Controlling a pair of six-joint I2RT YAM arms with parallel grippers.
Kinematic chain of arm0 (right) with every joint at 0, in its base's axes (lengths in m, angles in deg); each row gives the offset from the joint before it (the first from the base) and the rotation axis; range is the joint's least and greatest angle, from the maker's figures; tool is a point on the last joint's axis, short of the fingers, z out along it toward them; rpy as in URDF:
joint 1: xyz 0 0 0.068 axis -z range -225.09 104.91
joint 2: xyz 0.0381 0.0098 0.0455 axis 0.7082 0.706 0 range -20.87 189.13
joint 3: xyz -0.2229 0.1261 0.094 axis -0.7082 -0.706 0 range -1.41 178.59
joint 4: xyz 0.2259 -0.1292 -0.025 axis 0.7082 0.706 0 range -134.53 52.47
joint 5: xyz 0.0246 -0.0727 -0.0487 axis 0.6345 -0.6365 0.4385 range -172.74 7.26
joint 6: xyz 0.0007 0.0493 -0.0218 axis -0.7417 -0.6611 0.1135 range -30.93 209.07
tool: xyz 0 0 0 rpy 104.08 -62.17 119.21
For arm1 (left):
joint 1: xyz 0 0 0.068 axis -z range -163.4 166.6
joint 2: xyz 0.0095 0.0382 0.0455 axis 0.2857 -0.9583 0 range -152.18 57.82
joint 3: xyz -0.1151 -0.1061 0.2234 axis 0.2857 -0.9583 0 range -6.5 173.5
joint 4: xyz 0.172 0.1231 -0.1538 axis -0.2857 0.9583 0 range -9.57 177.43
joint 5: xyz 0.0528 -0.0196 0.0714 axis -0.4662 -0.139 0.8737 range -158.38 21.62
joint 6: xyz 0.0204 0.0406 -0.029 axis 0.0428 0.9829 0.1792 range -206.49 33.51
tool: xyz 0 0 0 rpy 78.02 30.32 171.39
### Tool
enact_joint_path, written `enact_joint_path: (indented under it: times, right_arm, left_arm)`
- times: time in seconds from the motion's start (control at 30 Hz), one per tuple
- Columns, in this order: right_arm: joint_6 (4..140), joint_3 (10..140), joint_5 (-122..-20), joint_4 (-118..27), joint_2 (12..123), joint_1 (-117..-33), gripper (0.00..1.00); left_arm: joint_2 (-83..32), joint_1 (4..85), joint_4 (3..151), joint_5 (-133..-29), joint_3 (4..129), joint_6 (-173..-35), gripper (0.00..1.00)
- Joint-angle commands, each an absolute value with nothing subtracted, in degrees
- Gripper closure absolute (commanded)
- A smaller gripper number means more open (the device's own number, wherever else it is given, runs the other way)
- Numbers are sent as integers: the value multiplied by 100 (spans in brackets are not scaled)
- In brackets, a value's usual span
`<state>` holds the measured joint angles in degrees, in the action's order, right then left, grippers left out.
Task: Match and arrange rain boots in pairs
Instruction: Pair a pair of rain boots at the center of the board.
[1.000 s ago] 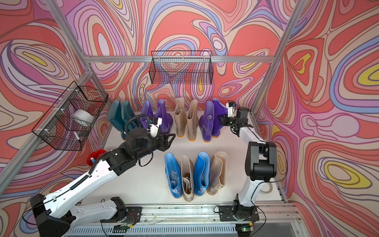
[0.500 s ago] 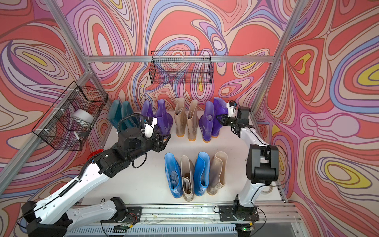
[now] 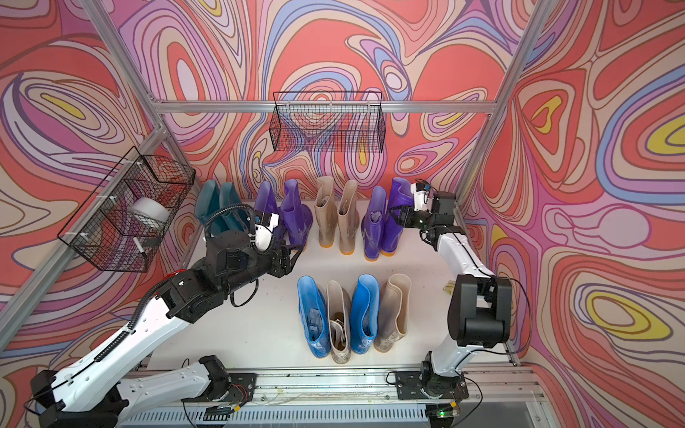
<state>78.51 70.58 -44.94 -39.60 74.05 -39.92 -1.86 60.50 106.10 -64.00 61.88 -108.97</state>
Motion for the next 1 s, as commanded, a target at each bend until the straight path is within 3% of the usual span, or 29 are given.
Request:
enact_joint_path:
  times: [0.0, 0.4, 0.5, 0.97]
  right_arm:
    - [7962, 7071, -4322, -4128, 7157, -4025, 43]
    - [8029, 7056, -4505, -3841, 6866, -4026, 32]
    - [8028, 6962, -4477, -3762, 6813, -4028, 25]
    - [7911, 6975, -4608, -3687, 6772, -4026, 29]
  left_arm:
    - [-163, 6079, 10730, -6389, 6252, -10943, 37]
    - [-151, 6081, 10732, -6389, 6197, -10961, 35]
    - [-127, 6081, 10701, -6399, 6147, -10991, 35]
    - [-129, 6080, 10633, -6434, 6065, -10983, 35]
